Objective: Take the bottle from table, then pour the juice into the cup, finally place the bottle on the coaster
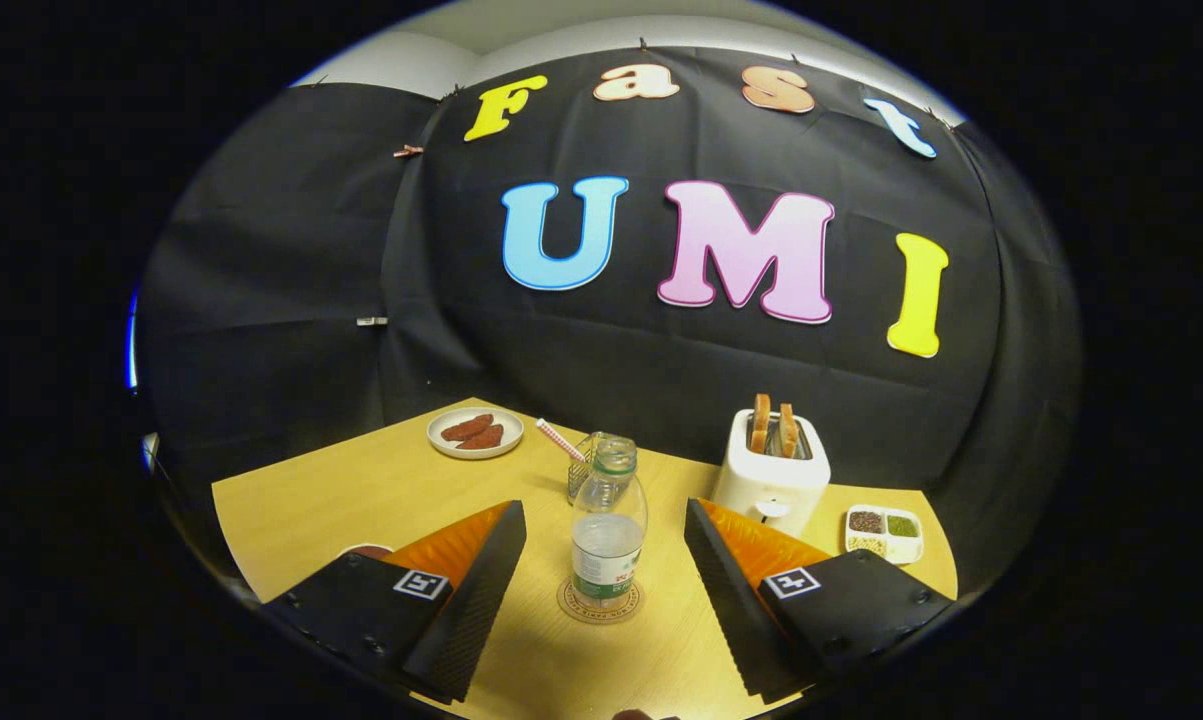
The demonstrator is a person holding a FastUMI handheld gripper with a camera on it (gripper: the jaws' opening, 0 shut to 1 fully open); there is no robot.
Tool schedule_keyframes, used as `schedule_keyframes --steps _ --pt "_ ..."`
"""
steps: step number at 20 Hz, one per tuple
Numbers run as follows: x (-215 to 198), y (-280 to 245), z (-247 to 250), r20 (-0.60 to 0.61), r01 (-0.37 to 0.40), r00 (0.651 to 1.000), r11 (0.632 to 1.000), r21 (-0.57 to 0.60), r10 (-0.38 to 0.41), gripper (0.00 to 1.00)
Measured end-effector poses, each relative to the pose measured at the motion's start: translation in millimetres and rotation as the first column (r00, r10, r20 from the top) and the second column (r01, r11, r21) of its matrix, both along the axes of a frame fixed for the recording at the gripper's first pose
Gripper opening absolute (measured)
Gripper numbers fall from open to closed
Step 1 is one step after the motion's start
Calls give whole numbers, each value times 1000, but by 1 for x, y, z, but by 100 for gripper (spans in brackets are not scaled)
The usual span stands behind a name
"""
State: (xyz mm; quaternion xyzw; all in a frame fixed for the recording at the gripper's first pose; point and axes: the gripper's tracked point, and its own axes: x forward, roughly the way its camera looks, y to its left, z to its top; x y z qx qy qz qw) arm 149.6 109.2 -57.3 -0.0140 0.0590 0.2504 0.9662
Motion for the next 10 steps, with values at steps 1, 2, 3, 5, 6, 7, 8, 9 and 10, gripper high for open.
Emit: schedule_keyframes --steps 1,2,3,5,6,7,8,9,10 --pt "-6 -8 12 14 14 1000 1000 4 -14 98" --pt "-11 -17 23 28 32 999 999 7 -32 98" --pt "-15 -27 34 40 51 998 999 11 -51 98" --pt "-26 -42 53 56 93 994 995 26 -94 98" --pt "-33 -50 63 62 112 991 993 42 -115 98" --pt "-43 -59 73 76 134 988 989 54 -138 98" --pt "-49 -67 80 88 159 983 986 52 -164 98" --pt "-56 -78 86 101 189 976 981 45 -193 98" --pt "-65 -87 93 114 213 970 976 44 -217 98"
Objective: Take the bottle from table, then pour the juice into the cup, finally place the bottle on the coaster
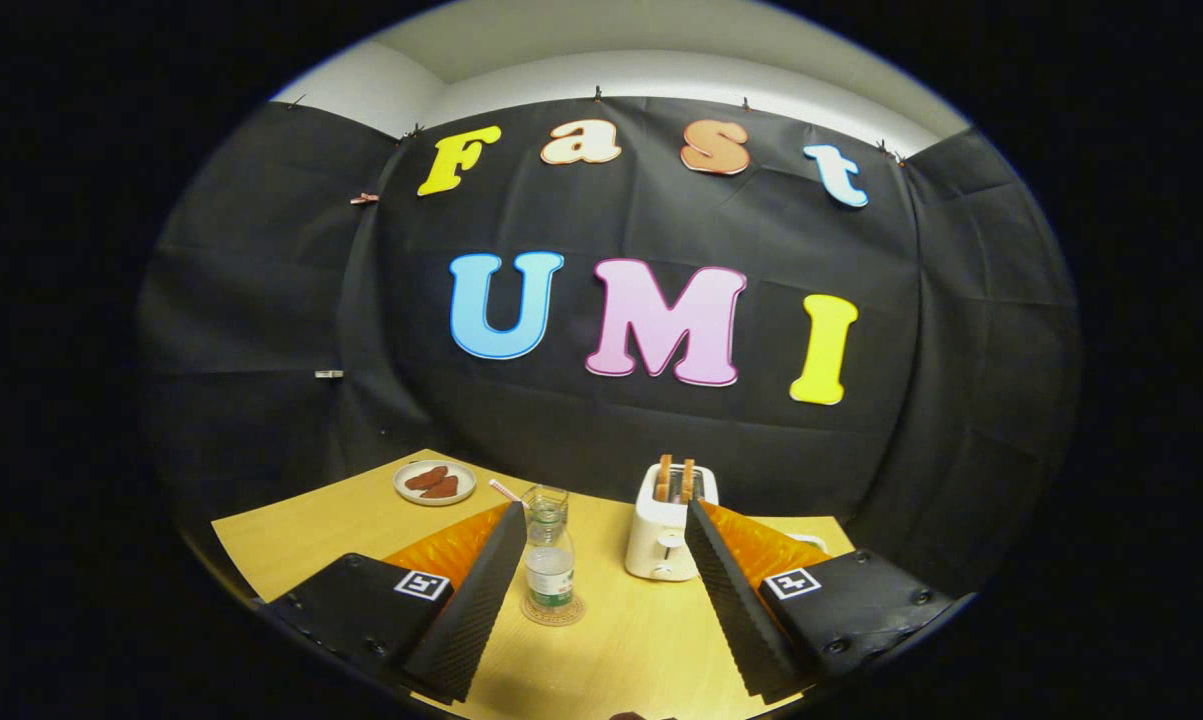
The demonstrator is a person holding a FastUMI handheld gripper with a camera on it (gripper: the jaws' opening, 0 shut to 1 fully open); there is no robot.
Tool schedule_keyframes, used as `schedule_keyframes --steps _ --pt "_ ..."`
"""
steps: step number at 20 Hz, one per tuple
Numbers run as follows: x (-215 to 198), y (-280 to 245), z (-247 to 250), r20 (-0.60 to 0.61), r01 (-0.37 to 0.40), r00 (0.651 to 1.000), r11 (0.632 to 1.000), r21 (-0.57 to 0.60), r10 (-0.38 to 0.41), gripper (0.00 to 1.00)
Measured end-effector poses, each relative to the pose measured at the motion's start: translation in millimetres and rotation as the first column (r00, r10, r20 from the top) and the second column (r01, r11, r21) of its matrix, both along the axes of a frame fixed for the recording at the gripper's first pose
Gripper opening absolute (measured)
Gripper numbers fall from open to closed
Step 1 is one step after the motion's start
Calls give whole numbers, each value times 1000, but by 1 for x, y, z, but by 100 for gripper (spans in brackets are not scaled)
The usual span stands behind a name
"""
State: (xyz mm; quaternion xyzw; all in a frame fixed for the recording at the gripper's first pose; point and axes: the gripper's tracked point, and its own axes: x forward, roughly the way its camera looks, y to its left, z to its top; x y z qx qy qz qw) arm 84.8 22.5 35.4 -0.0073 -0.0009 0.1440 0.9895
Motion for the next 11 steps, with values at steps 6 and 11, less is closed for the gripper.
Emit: schedule_keyframes --steps 6,11 --pt "-60 -42 8 -4 126 992 991 37 -126 98" --pt "-97 -66 -1 -18 195 981 980 39 -194 98"
